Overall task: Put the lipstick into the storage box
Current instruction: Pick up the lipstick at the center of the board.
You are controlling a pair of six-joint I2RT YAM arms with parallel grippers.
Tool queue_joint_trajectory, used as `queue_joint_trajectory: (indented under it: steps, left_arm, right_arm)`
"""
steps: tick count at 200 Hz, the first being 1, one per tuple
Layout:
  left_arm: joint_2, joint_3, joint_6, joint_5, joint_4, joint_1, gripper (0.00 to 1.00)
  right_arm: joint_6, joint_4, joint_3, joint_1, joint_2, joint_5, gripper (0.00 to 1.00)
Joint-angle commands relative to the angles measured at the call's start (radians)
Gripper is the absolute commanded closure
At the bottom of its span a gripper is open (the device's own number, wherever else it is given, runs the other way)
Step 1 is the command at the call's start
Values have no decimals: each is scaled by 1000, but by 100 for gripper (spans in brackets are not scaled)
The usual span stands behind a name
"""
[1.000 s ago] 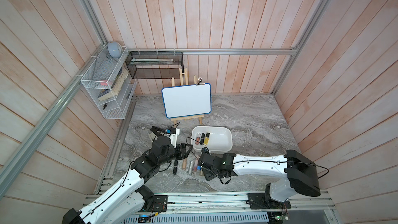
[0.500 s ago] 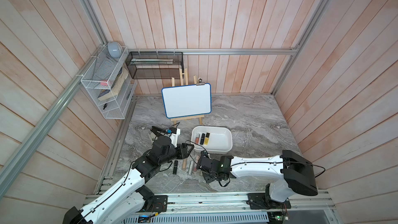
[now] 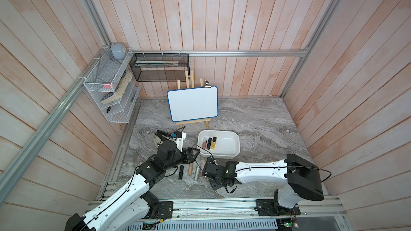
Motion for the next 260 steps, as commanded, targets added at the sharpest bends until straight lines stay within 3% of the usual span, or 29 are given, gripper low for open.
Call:
queue_joint_trajectory:
  steps: [1, 80, 129, 166, 194, 222, 260]
  left_arm:
    - [-11, 25, 12, -86, -76, 5, 43]
    - [-25, 30, 37, -154, -154, 5, 43]
    - [-22, 30, 38, -154, -153, 5, 43]
    - [-24, 30, 32, -134, -133, 6, 43]
    - [-18, 30, 26, -104, -94, 9, 42]
    - [-6, 30, 16, -29, -19, 27, 42]
    - [11, -11, -48, 165, 219, 76, 35]
  right_arm:
    - [14, -37, 1, 7, 17, 15, 59]
    - [13, -30, -1, 7, 47, 8, 66]
    - [17, -31, -7, 7, 39, 11, 82]
    - [18, -61, -6, -1, -18, 54, 83]
    - [-10, -59, -37, -58, -146, 60, 83]
    - [-76, 33, -107, -171, -355, -9, 83]
    - [-165, 363, -280, -342, -684, -279, 83]
